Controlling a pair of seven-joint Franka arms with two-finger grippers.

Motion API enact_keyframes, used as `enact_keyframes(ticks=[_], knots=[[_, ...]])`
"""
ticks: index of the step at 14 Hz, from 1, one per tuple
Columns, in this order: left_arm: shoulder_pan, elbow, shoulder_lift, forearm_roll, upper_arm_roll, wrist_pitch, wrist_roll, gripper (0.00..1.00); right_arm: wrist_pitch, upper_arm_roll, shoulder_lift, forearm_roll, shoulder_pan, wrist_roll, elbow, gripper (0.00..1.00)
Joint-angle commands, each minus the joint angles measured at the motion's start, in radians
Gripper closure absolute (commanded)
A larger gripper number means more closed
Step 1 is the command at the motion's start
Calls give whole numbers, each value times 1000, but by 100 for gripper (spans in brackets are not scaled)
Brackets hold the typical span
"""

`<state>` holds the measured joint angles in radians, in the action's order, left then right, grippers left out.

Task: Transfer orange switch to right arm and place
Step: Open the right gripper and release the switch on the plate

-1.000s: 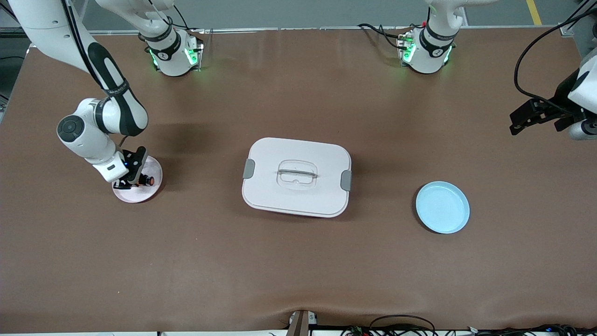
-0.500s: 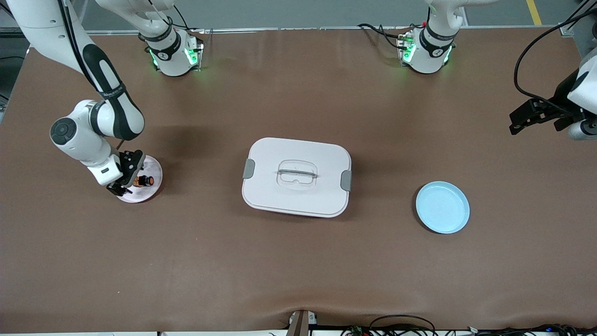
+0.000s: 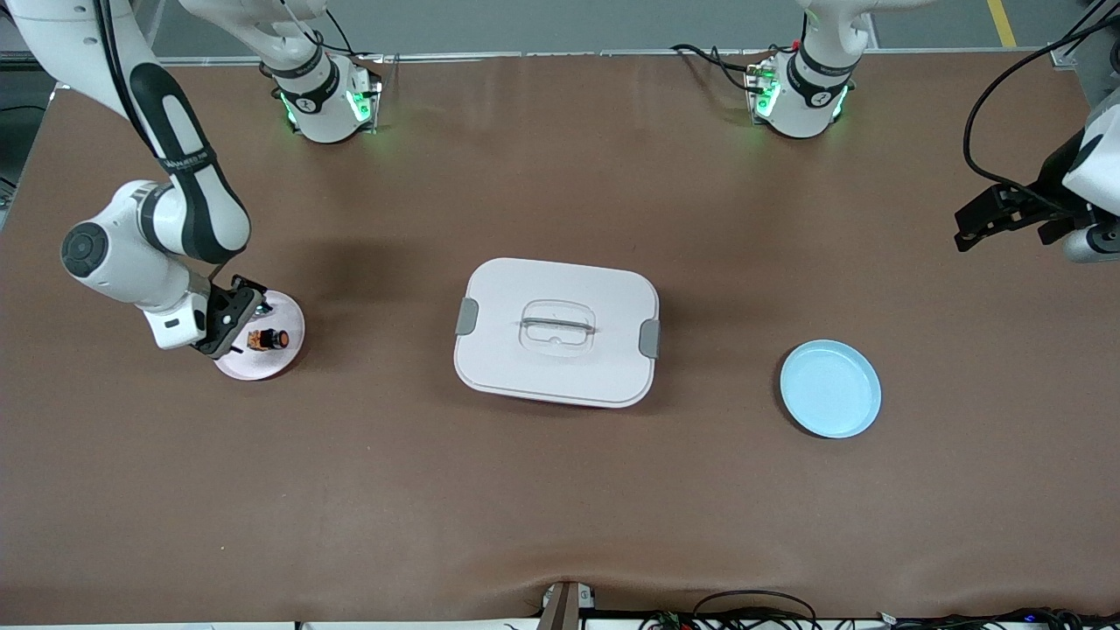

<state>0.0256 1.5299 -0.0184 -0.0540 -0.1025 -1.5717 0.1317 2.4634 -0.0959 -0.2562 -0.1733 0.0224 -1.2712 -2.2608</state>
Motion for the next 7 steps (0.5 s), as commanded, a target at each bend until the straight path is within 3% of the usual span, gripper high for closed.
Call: enact_keyframes(ticks=[1,5,7], knots=[[0,10,17,16,3,12,-7,0,-99,4,96,0,16,91,-20,0],[-1,10,15,16,3,12,-6,0,-210,-1,185,21,22,237,-26,0],[-3,10,15,19,3,12,-6,0,-291,2,236,95,28,347,-22,0]])
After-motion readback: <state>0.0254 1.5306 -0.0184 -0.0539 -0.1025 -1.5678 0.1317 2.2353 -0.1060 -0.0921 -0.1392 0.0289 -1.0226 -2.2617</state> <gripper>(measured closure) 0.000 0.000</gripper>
